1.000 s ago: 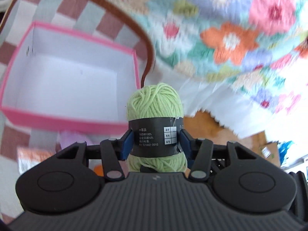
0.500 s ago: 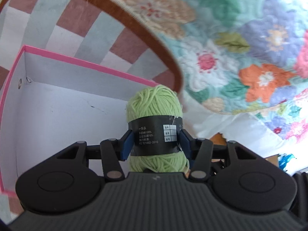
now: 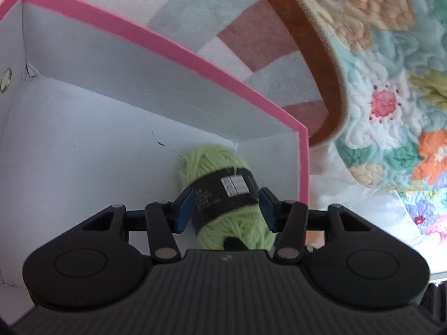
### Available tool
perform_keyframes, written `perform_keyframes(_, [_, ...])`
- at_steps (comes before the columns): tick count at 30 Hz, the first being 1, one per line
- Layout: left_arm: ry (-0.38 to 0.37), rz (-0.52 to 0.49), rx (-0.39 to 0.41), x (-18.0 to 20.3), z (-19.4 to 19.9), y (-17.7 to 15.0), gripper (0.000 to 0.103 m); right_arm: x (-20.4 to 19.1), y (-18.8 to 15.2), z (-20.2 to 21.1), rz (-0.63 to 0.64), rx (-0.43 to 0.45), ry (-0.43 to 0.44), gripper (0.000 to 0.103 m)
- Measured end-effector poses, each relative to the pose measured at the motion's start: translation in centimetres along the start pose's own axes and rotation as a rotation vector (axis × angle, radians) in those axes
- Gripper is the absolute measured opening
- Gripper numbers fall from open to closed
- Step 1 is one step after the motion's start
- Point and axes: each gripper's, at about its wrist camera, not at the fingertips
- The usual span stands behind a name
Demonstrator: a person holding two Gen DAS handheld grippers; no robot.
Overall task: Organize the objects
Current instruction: 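Lift the yarn skein into the pink box and open the left tool, then move the open left tool back over the blue-printed wipes pack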
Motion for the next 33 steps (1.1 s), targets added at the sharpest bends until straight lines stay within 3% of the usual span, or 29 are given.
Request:
perform_keyframes(5, [0.055,-0.057,-0.027,1.2,-0.4,-1.8,0.047,0.1,-0.1,-0.5,0.022,-0.002,-0.055,0.043])
perform_keyframes(10, [0.155,-0.071,0.015,1.9,-0.8,-2.6,0.045,-1.0,-1.3,-1.1,0.084,0.039,-0.141,0.046])
perform_keyframes(13, [0.206,-0.107,0.018,2.1,-1.3,-2.9,0.037,-0.8,-1.7,0.2,0.065,0.064,-0.076,0.046])
perform_keyframes(15, [0.24,-0.114,0.024,2.3,-1.7,-3.0,0.037,-0.2,-1.8,1.1,0.021,0.067,-0.027,0.046])
perform_keyframes(18, [0.232,-0.14,0.024,2.8,-1.3,-3.1,0.037,1.7,-2.2,2.8,-0.096,0.064,0.055,0.046])
perform_keyframes(21, [0.258,-0.241,0.05,4.0,0.5,-3.9,0.037,3.0,-3.7,5.1,-0.19,0.052,0.118,0.047])
perform_keyframes(24, [0.261,-0.342,0.026,5.2,2.6,-5.1,0.037,3.3,-4.9,7.4,-0.21,0.05,0.161,0.047])
perform_keyframes(29, [0.21,-0.493,-0.073,8.1,7.1,-8.1,0.05,3.2,-6.1,10.8,-0.277,-0.011,0.229,0.047])
perform_keyframes(31, [0.221,-0.555,-0.105,9.4,9.1,-9.2,0.054,2.4,-6.6,12.2,-0.276,-0.059,0.246,0.048])
perform_keyframes(33, [0.249,-0.598,-0.135,10.2,10.7,-10.3,0.057,1.8,-7.2,13.9,-0.279,-0.097,0.266,0.055])
Point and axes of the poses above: each gripper's, at about its wrist camera, not at the fingertips, and z roughly against the way its jaws point, x to its right, y to its top, and after that the axes turned 6 degrees about x, right-handed
